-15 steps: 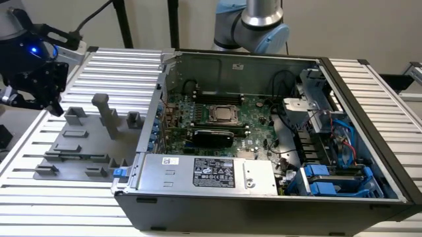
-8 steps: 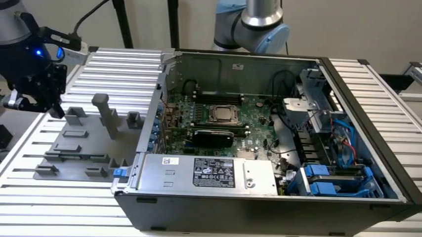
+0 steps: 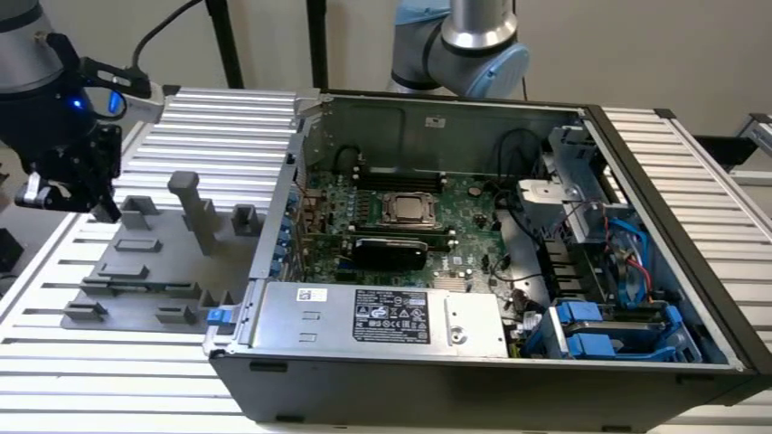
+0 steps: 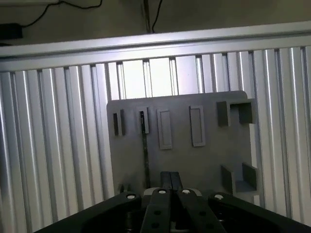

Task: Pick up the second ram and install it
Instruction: 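Pick up the second ram and move it above second insertion slot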

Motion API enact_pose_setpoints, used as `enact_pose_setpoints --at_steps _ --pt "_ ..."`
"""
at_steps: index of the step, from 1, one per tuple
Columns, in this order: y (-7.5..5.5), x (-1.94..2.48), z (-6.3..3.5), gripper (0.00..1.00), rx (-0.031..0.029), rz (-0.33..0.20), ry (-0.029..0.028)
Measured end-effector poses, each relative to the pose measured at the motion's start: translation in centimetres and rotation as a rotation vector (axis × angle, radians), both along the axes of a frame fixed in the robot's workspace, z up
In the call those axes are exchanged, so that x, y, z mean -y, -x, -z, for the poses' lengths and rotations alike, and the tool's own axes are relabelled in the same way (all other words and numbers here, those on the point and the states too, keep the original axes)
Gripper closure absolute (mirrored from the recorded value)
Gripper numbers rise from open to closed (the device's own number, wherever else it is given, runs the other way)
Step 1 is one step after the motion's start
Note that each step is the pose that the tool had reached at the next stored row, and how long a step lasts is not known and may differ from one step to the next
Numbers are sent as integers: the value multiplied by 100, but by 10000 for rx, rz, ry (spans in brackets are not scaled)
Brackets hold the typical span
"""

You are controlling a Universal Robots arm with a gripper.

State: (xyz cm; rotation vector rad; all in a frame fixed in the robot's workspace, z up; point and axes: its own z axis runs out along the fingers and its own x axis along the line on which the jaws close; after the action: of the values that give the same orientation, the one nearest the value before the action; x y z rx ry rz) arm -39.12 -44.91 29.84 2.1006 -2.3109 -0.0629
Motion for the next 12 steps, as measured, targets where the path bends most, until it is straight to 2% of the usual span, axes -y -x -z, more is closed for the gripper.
enact_pose_setpoints --at_steps 4,5,12 --pt "-3 12 28 100 0 -37 8" --pt "-3 12 28 0 1 -38 9" --pt "-4 13 31 0 3 -38 7"
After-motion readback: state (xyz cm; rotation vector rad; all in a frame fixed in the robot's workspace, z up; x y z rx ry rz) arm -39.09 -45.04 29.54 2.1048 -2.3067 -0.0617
